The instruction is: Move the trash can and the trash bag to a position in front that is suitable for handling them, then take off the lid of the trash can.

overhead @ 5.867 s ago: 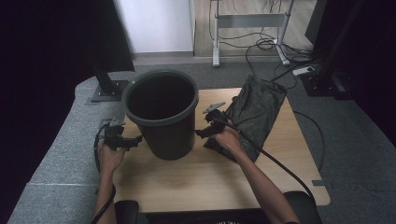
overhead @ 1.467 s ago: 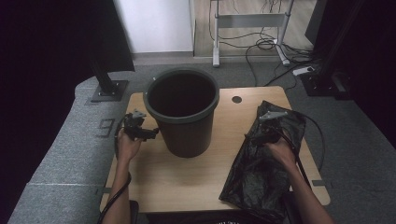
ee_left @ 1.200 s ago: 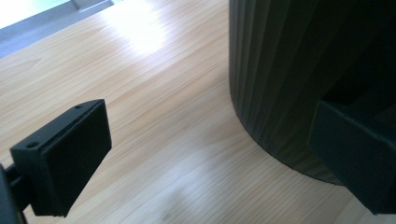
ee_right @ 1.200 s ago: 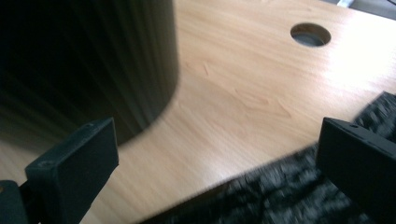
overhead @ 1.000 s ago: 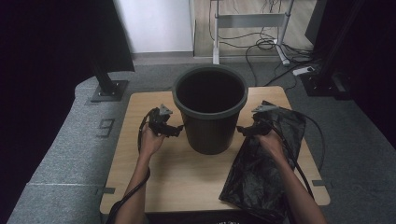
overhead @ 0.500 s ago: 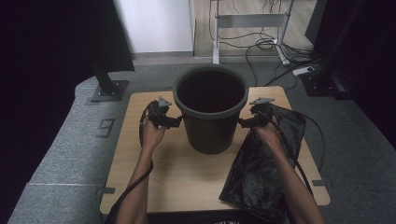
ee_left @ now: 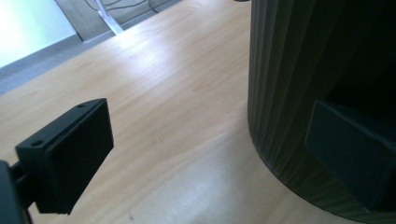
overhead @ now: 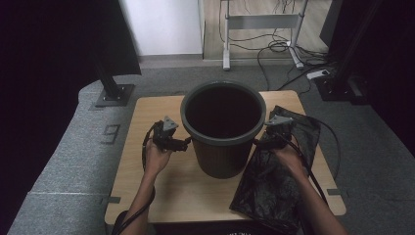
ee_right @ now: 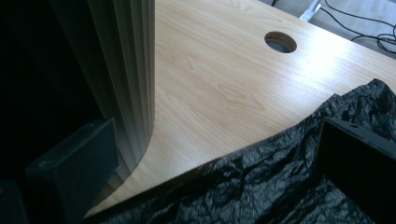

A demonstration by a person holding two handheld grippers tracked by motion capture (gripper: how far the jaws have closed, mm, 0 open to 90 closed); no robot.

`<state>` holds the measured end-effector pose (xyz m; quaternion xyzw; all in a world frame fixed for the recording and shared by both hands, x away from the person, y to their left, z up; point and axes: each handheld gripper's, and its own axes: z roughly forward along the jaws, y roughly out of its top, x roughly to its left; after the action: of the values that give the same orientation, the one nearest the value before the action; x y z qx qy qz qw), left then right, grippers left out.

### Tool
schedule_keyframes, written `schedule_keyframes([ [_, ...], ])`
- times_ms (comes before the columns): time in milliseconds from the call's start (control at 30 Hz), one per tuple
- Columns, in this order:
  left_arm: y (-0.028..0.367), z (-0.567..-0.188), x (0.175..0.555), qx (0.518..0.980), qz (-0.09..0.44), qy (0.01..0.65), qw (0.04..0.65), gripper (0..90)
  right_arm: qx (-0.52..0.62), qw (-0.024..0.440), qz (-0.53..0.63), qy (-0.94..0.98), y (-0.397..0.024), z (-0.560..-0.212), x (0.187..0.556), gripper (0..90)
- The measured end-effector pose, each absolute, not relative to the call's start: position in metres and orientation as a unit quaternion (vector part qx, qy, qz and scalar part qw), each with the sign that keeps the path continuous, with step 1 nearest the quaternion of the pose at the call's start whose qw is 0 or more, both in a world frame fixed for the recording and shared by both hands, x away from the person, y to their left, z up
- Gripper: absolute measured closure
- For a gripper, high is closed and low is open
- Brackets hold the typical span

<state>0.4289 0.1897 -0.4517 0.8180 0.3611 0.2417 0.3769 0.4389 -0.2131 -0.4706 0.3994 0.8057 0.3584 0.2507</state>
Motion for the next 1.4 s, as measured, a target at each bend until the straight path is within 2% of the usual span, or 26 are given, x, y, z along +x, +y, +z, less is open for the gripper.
schedule_keyframes([
  [100,0.196,-0.452,0.419,0.816,0.220,0.362,0.393,0.0,0.399,0.238,0.374,0.803,-0.216,-0.467,0.433,0.0],
  [333,0.215,-0.479,0.403,0.827,0.200,0.379,0.365,0.0,0.399,0.210,0.370,0.812,-0.239,-0.481,0.412,0.0],
  [400,0.225,-0.496,0.397,0.822,0.181,0.396,0.366,0.0,0.418,0.187,0.375,0.806,-0.253,-0.496,0.405,0.0],
  [700,0.235,-0.532,0.383,0.836,0.151,0.404,0.341,0.0,0.439,0.165,0.348,0.812,-0.270,-0.533,0.390,0.0],
  [800,0.235,-0.536,0.381,0.840,0.148,0.399,0.336,0.0,0.441,0.167,0.338,0.814,-0.273,-0.543,0.385,0.0],
  [867,0.233,-0.544,0.380,0.851,0.151,0.396,0.309,0.0,0.443,0.168,0.332,0.816,-0.276,-0.551,0.382,0.0],
  [933,0.234,-0.547,0.381,0.848,0.139,0.402,0.316,0.0,0.442,0.178,0.335,0.813,-0.278,-0.555,0.379,0.0],
  [1400,0.234,-0.544,0.387,0.850,0.132,0.411,0.303,0.0,0.444,0.184,0.343,0.807,-0.280,-0.557,0.376,0.0],
])
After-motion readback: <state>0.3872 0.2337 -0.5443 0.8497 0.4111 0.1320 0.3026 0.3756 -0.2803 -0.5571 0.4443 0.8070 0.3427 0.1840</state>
